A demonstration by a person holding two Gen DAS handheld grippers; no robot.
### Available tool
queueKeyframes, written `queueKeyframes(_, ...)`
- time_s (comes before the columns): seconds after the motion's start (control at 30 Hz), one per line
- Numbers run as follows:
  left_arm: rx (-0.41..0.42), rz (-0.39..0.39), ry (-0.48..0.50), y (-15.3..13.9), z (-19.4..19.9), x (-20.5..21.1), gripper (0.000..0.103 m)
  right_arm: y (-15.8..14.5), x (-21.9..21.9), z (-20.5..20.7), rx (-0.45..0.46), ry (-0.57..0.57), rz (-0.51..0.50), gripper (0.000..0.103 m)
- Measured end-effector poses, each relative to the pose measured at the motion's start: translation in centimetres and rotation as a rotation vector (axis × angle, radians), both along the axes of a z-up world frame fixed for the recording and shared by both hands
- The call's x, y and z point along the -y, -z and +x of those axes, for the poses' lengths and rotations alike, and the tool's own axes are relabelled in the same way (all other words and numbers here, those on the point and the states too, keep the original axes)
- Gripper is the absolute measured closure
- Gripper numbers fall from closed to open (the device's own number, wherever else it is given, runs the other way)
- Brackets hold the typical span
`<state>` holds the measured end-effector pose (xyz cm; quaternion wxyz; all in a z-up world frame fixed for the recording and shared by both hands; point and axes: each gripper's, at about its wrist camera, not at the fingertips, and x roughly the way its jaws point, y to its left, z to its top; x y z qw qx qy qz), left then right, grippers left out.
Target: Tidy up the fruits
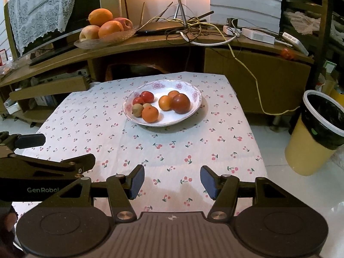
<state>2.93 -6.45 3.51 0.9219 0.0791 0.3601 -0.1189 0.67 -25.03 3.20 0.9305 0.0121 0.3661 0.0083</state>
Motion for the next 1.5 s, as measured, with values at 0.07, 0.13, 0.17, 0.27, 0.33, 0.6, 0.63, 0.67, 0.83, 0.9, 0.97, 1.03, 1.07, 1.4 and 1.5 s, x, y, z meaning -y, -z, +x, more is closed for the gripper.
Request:
queueKeyframes(0.07,0.002,0.006,-0.003,0.0,-0.3,0.0,0.0,0.0,-0.1,-0.2,-0.002,0.002,-0.001,0.044)
queueKeyframes(0.13,0.005,0.018,-0.009,0.1,-0.6,0.1,0.0,0.0,-0.2,-0.5,-0.003,0.004,-0.002,0.044)
queueKeyframes(0.17,0.006,0.023,-0.012,0.1,-0.7,0.1,0.0,0.1,-0.2,-0.7,-0.004,0.004,-0.003,0.044)
queueKeyframes(0.27,0.005,0.034,-0.017,0.1,-1.0,0.1,0.0,0.2,-0.4,-1.0,-0.008,-0.002,-0.007,0.044)
queueKeyframes(0.33,0.001,0.029,-0.019,0.2,-1.1,-0.1,0.0,0.2,-0.6,-1.3,-0.009,-0.007,-0.01,0.044)
queueKeyframes(0.6,-0.003,0.022,-0.024,0.2,-1.6,-0.2,0.0,0.2,-0.7,-1.7,-0.009,-0.008,-0.011,0.044)
queueKeyframes(0.63,-0.002,0.023,-0.024,0.2,-1.6,-0.2,0.0,0.2,-0.7,-1.7,-0.009,-0.008,-0.011,0.044)
queueKeyframes(0.67,-0.002,0.023,-0.024,0.2,-1.5,-0.2,0.0,0.2,-0.7,-1.7,-0.008,-0.008,-0.011,0.044)
queueKeyframes(0.83,-0.001,0.024,-0.025,0.2,-1.7,-0.3,0.0,0.2,-0.9,-1.9,-0.007,-0.009,-0.013,0.044)
queueKeyframes(0.9,0.001,0.025,-0.027,0.2,-1.9,-0.5,0.0,0.2,-0.9,-2.0,-0.007,-0.009,-0.013,0.044)
queueKeyframes(0.97,0.001,0.026,-0.029,0.2,-2.1,-0.6,0.0,0.2,-1.1,-2.3,-0.008,-0.01,-0.016,0.044)
queueKeyframes(1.03,0.002,0.028,-0.031,0.3,-2.3,-0.7,0.0,0.2,-1.2,-2.4,-0.008,-0.01,-0.016,0.044)
queueKeyframes(1.07,0.002,0.029,-0.032,0.2,-2.4,-0.7,0.0,0.2,-1.2,-2.4,-0.008,-0.011,-0.016,0.044)
queueKeyframes(1.4,-0.007,0.039,-0.038,0.3,-2.8,-0.7,0.0,0.4,-1.5,-2.7,-0.014,-0.017,-0.025,0.044)
queueKeyframes(1.5,-0.009,0.04,-0.039,0.4,-2.8,-0.7,0.0,0.4,-1.5,-2.7,-0.018,-0.018,-0.027,0.044)
